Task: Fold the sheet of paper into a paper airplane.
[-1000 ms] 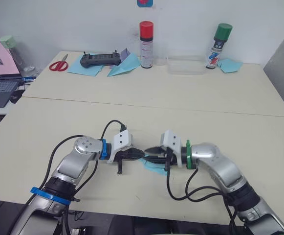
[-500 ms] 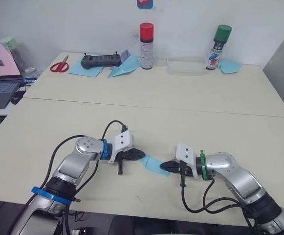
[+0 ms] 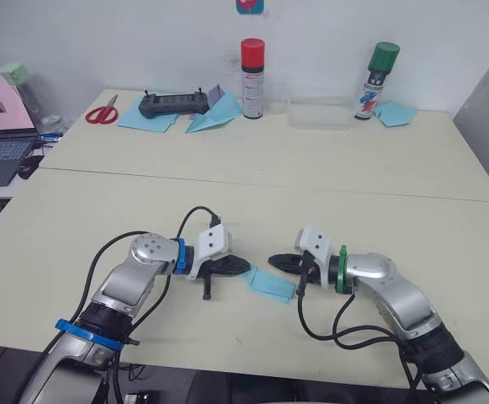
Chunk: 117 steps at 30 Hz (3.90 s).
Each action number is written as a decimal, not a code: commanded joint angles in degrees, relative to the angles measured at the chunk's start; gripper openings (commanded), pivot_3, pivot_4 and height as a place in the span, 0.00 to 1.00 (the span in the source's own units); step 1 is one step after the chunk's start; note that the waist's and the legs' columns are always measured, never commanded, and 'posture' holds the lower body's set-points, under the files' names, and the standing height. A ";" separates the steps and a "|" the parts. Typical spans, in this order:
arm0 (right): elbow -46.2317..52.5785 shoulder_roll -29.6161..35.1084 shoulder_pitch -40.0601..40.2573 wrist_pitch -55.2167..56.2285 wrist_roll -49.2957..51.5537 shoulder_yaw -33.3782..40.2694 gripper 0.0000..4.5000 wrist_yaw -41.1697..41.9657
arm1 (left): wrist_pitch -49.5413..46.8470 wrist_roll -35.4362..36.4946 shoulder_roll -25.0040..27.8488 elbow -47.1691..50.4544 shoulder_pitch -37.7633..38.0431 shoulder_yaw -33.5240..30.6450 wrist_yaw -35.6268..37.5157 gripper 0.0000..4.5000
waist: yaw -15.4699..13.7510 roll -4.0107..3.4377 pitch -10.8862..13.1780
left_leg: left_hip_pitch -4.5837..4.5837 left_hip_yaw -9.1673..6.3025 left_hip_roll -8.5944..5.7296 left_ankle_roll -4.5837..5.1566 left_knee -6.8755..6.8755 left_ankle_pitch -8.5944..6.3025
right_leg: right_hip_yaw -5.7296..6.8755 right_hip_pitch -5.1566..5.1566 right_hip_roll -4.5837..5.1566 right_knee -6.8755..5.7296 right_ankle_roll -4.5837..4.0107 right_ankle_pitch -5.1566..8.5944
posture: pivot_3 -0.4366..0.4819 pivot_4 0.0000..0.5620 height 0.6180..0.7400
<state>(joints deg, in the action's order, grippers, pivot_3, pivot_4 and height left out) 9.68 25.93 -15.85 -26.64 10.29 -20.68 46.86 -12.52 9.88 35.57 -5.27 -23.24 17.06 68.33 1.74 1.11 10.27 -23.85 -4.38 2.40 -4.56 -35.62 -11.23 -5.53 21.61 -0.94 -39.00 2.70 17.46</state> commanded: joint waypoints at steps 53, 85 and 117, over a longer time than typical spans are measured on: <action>6.55 -2.35 1.59 0.85 5.09 1.38 0.00 -0.23 | -2.00 -2.01 -1.06 -2.31 -0.13 0.62 0.78 0.00 | -0.15 0.09 -0.28 | 0.07 -0.03 -0.02 0.01 0.02 -0.01 | 0.03 -0.13 0.02 0.04 -0.06 0.11 | 0.48 0.27 1.00; 2.17 1.46 3.29 1.84 -2.97 -3.04 0.00 0.65 | 4.79 -0.69 -0.54 -11.71 1.74 -5.97 -6.22 0.00 | 1.04 0.15 -0.22 | 0.49 0.09 0.14 0.01 0.12 0.00 | -0.04 -0.28 -0.04 -0.06 -0.35 0.20 | 0.48 0.27 1.00; 26.04 21.03 9.26 -10.49 23.19 10.18 0.89 18.04 | 4.63 12.99 18.78 17.68 14.12 -19.97 9.90 1.00 | 1.39 0.31 0.24 | -0.11 0.25 0.23 -0.02 0.78 0.00 | 0.02 0.60 0.00 0.01 -0.28 0.24 | 0.48 0.27 1.00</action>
<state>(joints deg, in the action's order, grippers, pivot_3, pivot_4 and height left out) 34.07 46.69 -7.47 -39.44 34.42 -9.53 63.75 -10.14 21.63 53.78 9.28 -9.84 -0.53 77.47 3.13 1.42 10.52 -23.97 -4.12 2.63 -4.59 -34.85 -11.22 -5.53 22.23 -0.94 -38.98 2.42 17.71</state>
